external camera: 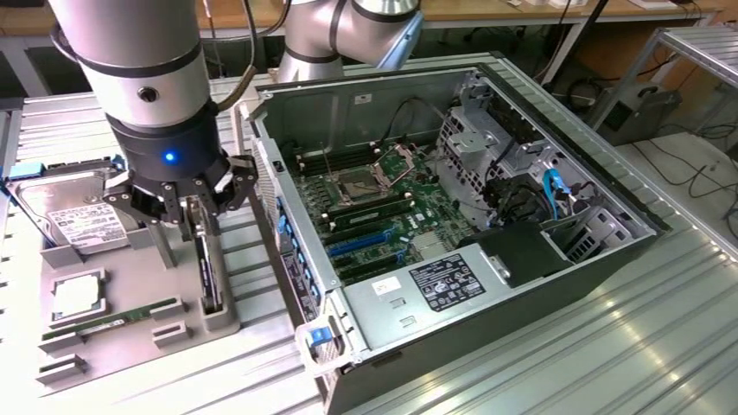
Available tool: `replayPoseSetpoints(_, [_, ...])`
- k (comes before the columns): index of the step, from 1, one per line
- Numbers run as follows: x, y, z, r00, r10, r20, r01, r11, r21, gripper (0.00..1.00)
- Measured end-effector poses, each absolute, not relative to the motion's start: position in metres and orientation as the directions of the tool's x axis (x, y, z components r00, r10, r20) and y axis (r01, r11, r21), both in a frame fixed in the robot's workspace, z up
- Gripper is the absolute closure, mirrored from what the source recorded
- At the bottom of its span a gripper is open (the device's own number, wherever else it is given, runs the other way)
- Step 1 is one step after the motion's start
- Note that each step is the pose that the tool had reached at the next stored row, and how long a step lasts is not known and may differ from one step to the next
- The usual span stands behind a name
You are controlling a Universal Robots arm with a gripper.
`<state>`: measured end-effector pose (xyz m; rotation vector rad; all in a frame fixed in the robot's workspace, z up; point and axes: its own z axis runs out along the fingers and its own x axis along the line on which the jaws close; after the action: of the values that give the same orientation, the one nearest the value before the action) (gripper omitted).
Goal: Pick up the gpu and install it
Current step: 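Pick up the gpu and move the gpu toward the slot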
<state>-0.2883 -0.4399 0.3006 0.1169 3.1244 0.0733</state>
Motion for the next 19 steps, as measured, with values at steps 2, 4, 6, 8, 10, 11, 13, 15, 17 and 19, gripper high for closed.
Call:
replayPoseSetpoints(2, [-0.288,-0.44,0.295,-0.997,0.075,-0.012,0.074,0.996,0.047,0.64])
replayPoseSetpoints(4, [-0.288,-0.44,0.289,-0.997,0.075,-0.012,0.074,0.996,0.047,0.64])
replayPoseSetpoints(6, [-0.288,-0.44,0.285,-0.997,0.075,-0.012,0.074,0.996,0.047,0.64])
replayPoseSetpoints(8, [-0.288,-0.44,0.279,-0.997,0.075,-0.012,0.074,0.996,0.047,0.64])
replayPoseSetpoints(10, [-0.288,-0.44,0.273,-0.997,0.075,-0.012,0.074,0.996,0.047,0.64])
replayPoseSetpoints(11, [-0.289,-0.44,0.271,-0.997,0.075,-0.012,0.074,0.996,0.047,0.64])
replayPoseSetpoints(13, [-0.29,-0.44,0.266,-0.997,0.075,-0.012,0.074,0.996,0.047,0.64])
replayPoseSetpoints(15, [-0.29,-0.44,0.262,-0.997,0.075,-0.011,0.074,0.996,0.047,0.64])
replayPoseSetpoints(17, [-0.291,-0.439,0.259,-0.997,0.075,-0.01,0.074,0.996,0.047,0.64])
replayPoseSetpoints(19, [-0.291,-0.437,0.257,-0.997,0.075,-0.008,0.075,0.996,0.047,0.64])
